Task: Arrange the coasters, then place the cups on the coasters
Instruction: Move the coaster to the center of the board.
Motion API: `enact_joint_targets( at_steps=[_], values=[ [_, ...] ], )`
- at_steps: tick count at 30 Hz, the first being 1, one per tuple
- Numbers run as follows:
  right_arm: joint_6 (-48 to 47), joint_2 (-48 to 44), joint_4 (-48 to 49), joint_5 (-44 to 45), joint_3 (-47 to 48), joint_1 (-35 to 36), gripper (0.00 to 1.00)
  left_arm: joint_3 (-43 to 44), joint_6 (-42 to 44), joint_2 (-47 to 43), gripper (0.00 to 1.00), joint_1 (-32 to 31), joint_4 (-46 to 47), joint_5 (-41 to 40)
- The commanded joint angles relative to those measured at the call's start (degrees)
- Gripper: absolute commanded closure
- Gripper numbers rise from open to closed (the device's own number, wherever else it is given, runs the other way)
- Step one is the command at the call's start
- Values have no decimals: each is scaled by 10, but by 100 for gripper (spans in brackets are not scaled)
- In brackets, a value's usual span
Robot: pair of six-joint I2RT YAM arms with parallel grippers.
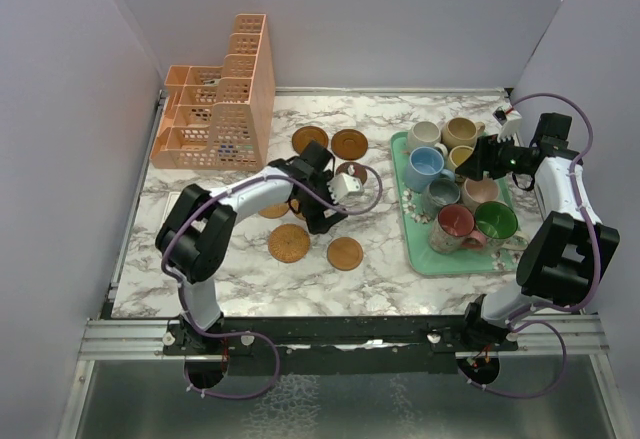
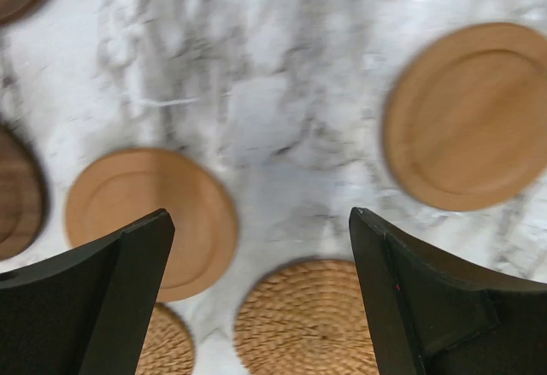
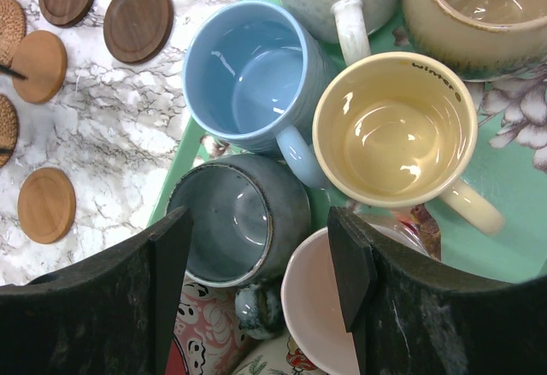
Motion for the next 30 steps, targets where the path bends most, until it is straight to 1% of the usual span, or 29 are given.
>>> enact_joint_targets(
  at_steps=[1, 5, 7, 12, 19, 30],
  values=[
    [-10, 5, -8, -10, 17, 3, 34, -42, 63, -53, 11, -55, -10, 73],
    [-12, 7, -11, -13, 18, 3, 34, -56, 81, -65, 8, -86, -17, 108],
    [-12, 7, -11, -13, 18, 3, 34, -65, 92, -66, 2, -103, -21, 121],
    [-12, 8, -11, -14, 18, 3, 34, -84, 113, -70, 1, -143, -25, 133],
    [-12, 10, -14, -16, 18, 3, 34, -93, 112, -68, 2, -178, -8, 94],
    [-14, 10, -16, -20, 20, 3, 34, -79, 106, -33, 5, -180, 28, 23]
  ],
)
